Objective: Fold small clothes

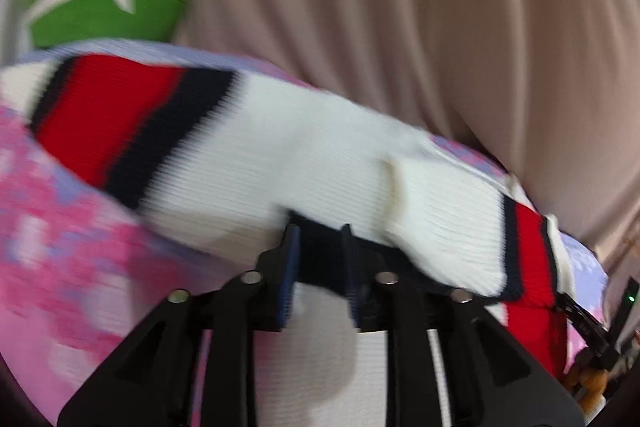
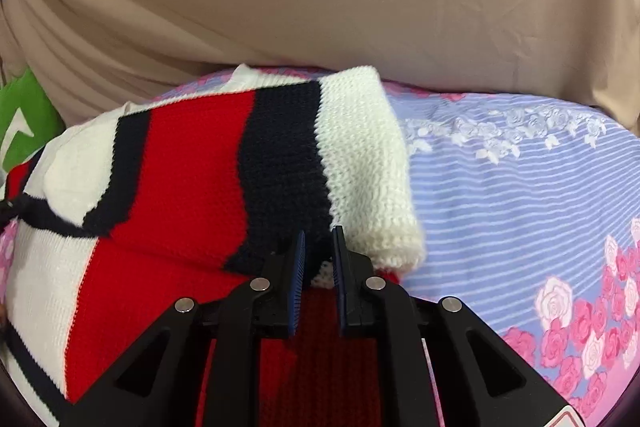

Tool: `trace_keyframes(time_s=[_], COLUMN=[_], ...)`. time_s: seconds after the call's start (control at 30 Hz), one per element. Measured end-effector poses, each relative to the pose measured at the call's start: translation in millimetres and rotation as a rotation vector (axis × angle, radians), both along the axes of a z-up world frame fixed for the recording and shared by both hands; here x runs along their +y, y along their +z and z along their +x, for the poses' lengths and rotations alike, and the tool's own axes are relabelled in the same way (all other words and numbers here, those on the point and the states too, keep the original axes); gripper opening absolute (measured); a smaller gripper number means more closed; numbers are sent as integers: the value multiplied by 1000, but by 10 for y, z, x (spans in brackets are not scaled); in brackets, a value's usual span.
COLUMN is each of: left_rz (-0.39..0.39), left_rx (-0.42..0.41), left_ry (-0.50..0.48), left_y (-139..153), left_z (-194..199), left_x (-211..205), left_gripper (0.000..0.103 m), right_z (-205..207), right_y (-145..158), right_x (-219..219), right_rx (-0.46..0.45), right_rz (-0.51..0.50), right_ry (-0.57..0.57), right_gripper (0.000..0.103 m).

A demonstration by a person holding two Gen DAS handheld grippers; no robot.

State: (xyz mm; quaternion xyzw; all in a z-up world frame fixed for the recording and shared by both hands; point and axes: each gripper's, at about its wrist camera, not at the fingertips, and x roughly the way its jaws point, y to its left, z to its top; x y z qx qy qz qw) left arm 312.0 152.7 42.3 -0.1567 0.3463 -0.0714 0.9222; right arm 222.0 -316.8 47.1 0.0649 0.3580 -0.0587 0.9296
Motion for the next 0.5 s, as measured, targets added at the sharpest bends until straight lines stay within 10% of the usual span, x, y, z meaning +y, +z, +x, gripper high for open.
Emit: trace_keyframes(time_s=[0.1,0.37,0.5], left_rz=[0,-258,-346], left_rx=[-15,75,119], left_ry=[193,448,397], left_y=[129,-79,-222], left_z=[-20,412,686], left_x=[834,2422,2470], left_gripper=[66,66,36], right_z=[-19,8,24], right_y=[-9,-22,-28], right_x=[-25,53,68], right_rx=[7,13,17], right_rz=[-7,-7,-21], right_ry=[-3,0,2], right_gripper=[13,15,17])
